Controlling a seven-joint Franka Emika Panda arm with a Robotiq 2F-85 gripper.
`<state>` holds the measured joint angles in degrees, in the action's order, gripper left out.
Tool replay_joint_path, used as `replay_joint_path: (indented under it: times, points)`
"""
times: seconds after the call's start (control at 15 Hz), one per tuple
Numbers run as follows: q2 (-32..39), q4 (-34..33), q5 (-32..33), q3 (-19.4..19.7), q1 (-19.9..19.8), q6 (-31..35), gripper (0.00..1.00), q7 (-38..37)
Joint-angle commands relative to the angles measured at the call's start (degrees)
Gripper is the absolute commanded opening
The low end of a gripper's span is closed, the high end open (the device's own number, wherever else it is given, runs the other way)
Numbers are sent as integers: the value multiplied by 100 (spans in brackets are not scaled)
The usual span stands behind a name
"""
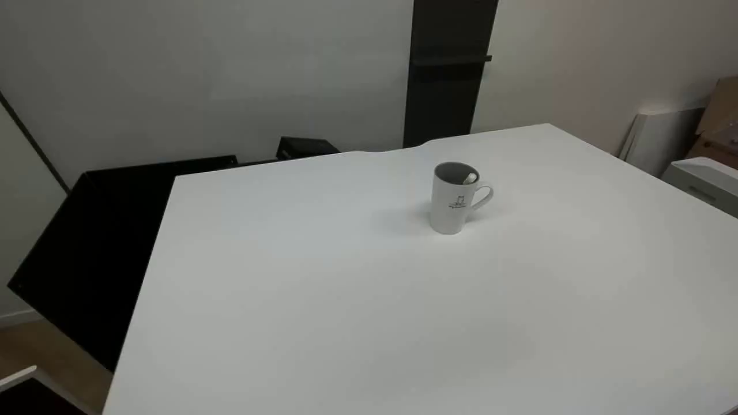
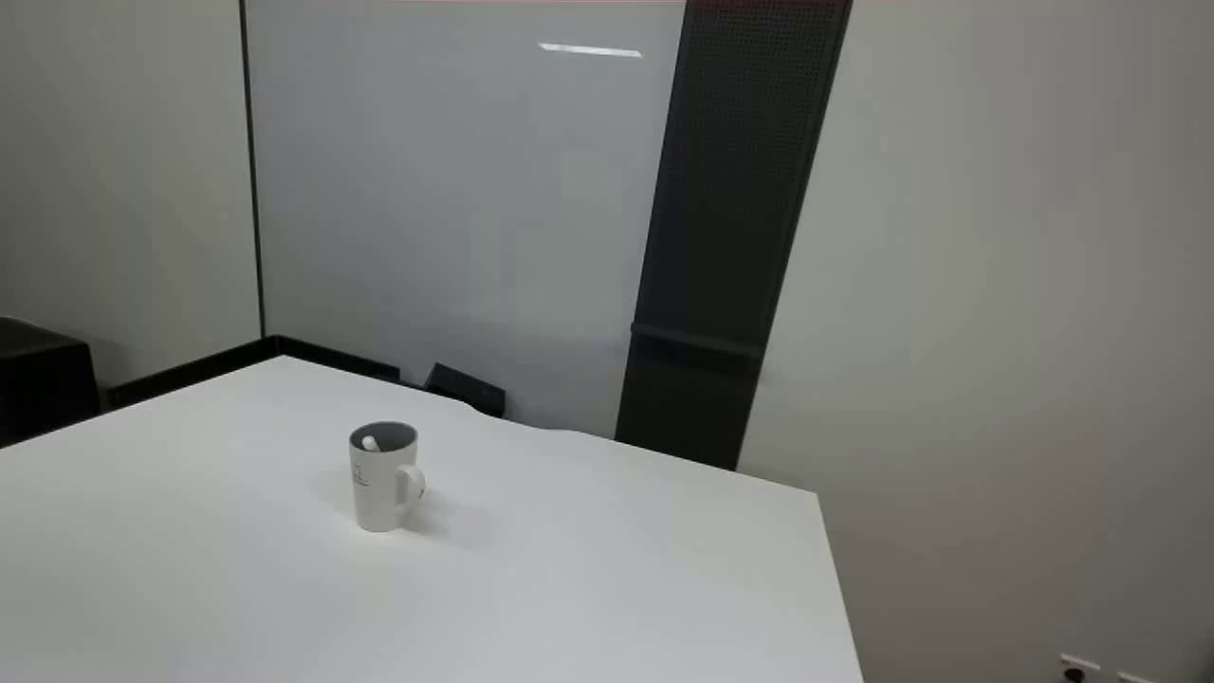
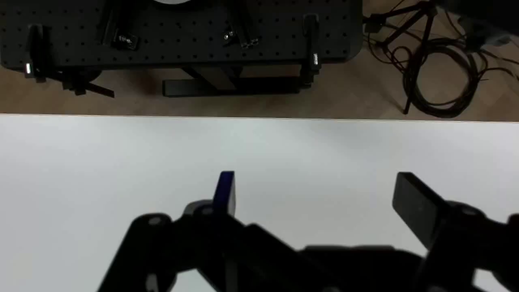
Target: Remove the marker from the white mug
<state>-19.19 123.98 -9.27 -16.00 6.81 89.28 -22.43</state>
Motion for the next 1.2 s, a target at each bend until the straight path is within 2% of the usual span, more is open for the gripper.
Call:
replay_joint_path:
  times: [0.0,0.53,0.87,1.13]
  points:
    - [11,-9,19,59,68,0,100,-18]
    - [11,-9,19,59,68,2,100,-18]
    - [368,-374,781,368,-270,36,100,103]
    - [921,-922,1576,745,-563,574,100,410]
